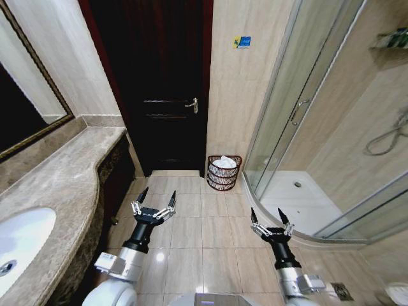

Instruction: Discard the used towel into the hamper.

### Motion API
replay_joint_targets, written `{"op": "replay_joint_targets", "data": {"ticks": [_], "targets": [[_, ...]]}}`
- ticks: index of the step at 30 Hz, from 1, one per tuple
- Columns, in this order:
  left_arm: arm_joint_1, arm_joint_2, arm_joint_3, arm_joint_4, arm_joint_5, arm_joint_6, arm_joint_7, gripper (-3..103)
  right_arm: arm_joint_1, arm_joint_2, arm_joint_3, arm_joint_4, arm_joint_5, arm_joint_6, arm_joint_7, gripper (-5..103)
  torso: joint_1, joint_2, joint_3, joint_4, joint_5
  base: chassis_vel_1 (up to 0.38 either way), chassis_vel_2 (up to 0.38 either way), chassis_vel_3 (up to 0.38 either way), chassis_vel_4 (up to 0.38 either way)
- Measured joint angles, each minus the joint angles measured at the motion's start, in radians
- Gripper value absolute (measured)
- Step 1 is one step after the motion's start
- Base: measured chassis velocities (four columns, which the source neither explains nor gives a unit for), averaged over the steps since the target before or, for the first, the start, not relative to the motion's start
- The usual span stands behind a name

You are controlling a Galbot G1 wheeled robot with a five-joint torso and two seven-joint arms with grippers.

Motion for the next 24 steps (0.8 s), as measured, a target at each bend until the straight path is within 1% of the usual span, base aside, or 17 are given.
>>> {"op": "replay_joint_targets", "data": {"ticks": [10, 12, 16, 24], "targets": [[0.0, 0.0, 0.0, 0.0, 0.0, 0.0, 0.0, 100, 0.0, 0.0, 0.001, 0.0, 0.0, 0.0, 0.0, 100, 0.0, 0.0, 0.0, -0.0002, 0.0007, -0.115, -0.118, 0.104, 0.091], [0.0, 0.0, 0.0, 0.0, 0.0, 0.0, 0.0, 100, 0.0, 0.0, 0.001, 0.0, 0.0, 0.0, 0.0, 100, 0.0, 0.0, 0.0, 0.0005, 0.0003, -0.01, -0.034, 0.017, -0.001], [0.0, 0.0, 0.0, 0.0, 0.0, 0.0, 0.0, 100, 0.0, 0.0, 0.0, 0.0, 0.0, 0.0, 0.0, 100, 0.0, 0.0, 0.0, -0.0002, -0.0001, 0.014, 0.002, -0.002, -0.001], [0.0, 0.0, 0.0, 0.0, 0.0, 0.0, 0.0, 100, 0.0, 0.0, 0.0, 0.0, 0.0, 0.0, 0.0, 100, 0.0, 0.0, 0.0, -0.0001, 0.0002, 0.023, 0.024, 0.002, 0.004]]}}
